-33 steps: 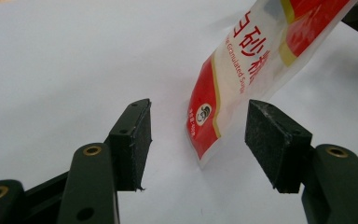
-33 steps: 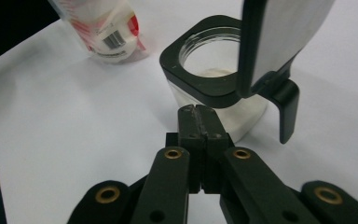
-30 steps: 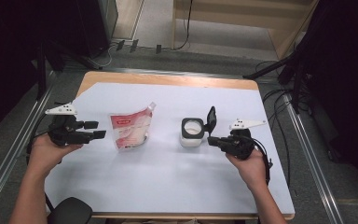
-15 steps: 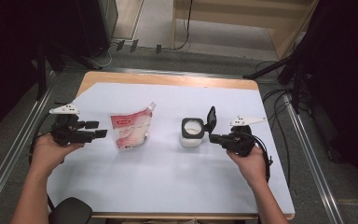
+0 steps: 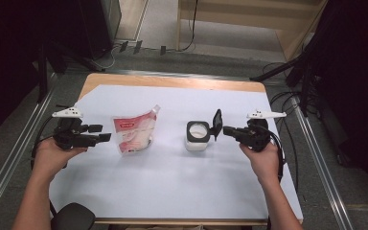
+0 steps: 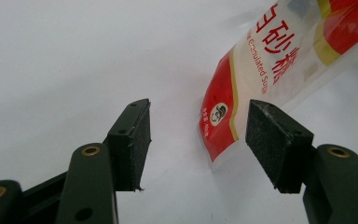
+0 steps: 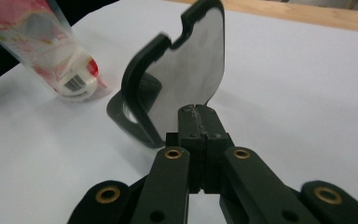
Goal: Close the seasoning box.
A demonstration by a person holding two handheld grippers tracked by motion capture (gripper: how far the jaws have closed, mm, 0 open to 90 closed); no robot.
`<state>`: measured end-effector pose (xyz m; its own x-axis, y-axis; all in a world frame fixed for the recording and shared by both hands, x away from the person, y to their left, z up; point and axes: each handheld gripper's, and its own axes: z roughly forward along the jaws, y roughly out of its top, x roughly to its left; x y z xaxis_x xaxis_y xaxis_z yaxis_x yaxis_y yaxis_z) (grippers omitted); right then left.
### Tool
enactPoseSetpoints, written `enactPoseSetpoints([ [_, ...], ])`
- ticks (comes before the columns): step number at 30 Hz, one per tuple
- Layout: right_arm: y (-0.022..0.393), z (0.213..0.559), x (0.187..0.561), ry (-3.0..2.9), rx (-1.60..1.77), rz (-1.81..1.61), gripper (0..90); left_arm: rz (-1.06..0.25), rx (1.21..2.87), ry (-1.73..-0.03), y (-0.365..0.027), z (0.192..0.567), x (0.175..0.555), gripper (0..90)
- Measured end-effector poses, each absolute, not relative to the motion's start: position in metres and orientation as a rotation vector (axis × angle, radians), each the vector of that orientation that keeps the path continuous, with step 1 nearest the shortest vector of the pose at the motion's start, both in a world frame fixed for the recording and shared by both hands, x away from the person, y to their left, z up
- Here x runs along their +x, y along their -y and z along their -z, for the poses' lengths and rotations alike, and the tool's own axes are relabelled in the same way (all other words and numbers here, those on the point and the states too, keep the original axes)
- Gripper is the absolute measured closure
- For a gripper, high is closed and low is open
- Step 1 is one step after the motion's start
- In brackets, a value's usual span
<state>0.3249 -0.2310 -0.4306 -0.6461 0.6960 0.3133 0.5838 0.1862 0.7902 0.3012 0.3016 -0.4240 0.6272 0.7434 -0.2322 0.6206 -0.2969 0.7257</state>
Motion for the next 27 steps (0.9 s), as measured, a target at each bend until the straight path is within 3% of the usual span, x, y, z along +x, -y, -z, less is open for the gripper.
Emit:
enactPoseSetpoints([
  [13, 0.220, 0.411, 0.350, -2.299, 1.272, -1.467, 90.0, -0.191, 2.011, -1.082, -0.300, 0.426, 0.301, 41.5],
  [27, 0.213, 0.403, 0.340, -2.284, 1.242, -1.497, 90.0, -0.181, 2.019, -1.087, -0.299, 0.427, 0.302, 41.5],
])
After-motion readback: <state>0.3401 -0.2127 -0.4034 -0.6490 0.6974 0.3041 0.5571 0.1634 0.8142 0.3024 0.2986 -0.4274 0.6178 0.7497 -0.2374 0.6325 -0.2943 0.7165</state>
